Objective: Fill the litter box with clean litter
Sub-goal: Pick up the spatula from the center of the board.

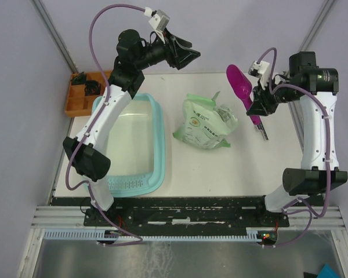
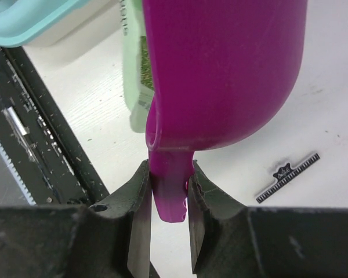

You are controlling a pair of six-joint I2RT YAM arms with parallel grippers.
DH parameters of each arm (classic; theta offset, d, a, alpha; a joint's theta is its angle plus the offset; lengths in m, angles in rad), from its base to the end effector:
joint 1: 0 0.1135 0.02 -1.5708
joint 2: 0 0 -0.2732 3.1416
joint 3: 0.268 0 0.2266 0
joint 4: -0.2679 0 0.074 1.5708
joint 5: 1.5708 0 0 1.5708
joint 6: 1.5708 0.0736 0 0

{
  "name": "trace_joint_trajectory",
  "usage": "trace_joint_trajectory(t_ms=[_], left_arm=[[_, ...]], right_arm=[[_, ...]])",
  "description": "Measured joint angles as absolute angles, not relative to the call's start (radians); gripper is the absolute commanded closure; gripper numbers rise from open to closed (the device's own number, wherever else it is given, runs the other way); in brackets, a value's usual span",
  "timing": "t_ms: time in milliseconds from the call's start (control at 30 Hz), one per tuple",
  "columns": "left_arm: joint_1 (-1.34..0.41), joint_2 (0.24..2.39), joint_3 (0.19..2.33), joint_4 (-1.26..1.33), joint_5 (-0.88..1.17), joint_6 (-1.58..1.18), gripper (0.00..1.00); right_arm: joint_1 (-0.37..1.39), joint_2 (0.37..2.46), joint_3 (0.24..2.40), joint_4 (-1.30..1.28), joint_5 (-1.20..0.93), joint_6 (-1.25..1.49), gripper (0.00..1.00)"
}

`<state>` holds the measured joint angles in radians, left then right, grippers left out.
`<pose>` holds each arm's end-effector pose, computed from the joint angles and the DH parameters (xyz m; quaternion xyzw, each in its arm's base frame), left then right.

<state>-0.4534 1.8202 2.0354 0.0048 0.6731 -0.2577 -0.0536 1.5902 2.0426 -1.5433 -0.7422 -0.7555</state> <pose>0.3543 -0.2237 0.5122 0.3142 0.5621 -0.4500 0.6188 0.2571 0.0360 0.4224 -0.3921 0.8204 0.2366 0.3423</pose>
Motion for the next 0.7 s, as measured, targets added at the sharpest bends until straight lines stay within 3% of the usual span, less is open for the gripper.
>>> trace_joint_trajectory(t_ms=[200,367,700], left_arm=[[-0.436,1.851,2.035,0.065,0.811,-0.332,0.32],[-0.437,1.851,2.035,0.127,0.919,-0.390,0.38],[-0.439,1.711,1.831,0.045,0.996,-0.367,0.41]], right_arm=[[0.038,1.559,2.042,-1.600,-0.749,-0.828,0.98],[0.170,1.555,2.043,-1.600,-0.736,-0.790,0.98],[0.183,1.574,2.095,-1.600,-0.725,-0.728,0.98]])
